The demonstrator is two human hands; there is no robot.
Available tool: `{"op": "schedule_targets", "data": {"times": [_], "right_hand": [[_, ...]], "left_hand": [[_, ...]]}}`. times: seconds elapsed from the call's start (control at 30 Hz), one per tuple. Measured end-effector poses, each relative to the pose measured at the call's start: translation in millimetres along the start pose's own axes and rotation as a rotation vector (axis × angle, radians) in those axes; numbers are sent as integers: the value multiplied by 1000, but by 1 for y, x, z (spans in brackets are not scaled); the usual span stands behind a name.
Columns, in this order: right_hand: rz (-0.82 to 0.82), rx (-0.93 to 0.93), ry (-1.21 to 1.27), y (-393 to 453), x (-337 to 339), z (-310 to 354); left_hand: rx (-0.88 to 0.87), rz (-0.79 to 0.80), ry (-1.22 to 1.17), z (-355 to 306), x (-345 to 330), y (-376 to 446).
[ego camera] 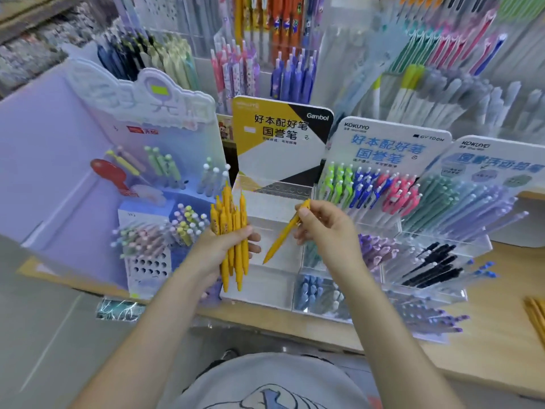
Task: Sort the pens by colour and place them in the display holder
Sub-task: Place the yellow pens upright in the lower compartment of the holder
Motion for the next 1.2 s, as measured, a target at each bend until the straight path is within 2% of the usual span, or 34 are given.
{"op": "schedule_targets", "data": {"times": [0.13, 0.3, 0.47, 0.6, 0.93, 1.2], "right_hand": [[-69, -20, -75, -14, -22, -30], [-111, -131, 16, -40, -54, -65], [-124, -126, -26, -54, -68, -69], [-120, -147, 69, -55, -73, -68], [-111, -248, 261, -48, -90, -86], [-94, -286, 280, -42, -103, -109]], "left_hand": [[74, -31, -105, 14, 53, 6], [136, 78, -100, 28, 82, 1], [173, 178, -108, 36, 96, 0], [176, 246, -94, 39, 104, 0], [164, 218, -143, 42, 120, 1], [174, 187, -165, 47, 138, -1]]}}
Point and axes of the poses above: each hand's wrist, its own y-axis towards the middle knuckle, its own x-axis out of the back of the hand, z = x × y, the point moved 2 cm from there along y, towards the middle knuckle, and after that the axes turned 4 degrees about y, right-handed, at the moved point
